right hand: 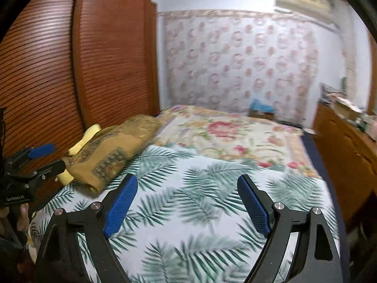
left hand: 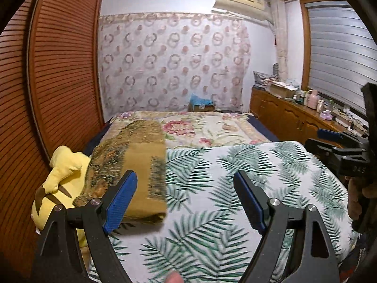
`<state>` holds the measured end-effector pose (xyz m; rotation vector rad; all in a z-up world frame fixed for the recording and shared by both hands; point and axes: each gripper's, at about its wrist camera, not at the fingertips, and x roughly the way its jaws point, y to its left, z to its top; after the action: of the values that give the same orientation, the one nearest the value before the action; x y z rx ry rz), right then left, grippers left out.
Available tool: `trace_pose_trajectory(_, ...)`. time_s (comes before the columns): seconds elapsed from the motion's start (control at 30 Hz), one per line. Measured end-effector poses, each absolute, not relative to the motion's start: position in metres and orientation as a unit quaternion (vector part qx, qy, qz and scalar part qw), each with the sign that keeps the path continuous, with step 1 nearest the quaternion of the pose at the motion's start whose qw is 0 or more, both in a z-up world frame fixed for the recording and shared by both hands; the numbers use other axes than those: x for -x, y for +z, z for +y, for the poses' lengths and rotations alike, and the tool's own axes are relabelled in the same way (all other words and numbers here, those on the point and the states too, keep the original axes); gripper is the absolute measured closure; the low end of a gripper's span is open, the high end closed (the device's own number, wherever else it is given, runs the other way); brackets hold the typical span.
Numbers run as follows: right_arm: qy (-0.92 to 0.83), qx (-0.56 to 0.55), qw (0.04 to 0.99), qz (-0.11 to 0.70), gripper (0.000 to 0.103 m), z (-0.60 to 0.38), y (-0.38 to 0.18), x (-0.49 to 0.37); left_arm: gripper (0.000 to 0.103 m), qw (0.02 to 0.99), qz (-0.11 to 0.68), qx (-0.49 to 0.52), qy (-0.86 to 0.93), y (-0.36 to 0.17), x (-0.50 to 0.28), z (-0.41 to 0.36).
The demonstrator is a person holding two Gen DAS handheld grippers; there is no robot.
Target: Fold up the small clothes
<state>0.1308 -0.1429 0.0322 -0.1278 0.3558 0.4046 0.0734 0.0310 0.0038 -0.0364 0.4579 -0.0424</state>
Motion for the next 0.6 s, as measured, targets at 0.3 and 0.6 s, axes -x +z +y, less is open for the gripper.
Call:
trace_pose_trajectory(0.3,0.151,0.028,0.978,0.143,0.015,-0.16,0.036,-0.075,0.019,0.976,0.214,0.005,-0.032,0.02,-0.056,-0.005)
trace_pose_trajectory(0.6,0.132,0.009,0.983,0.129,0.016,-0.143,0.024,-0.06,0.019,0.978,0.208,-0.002,-0.037,0.028,-0.053,-0.016)
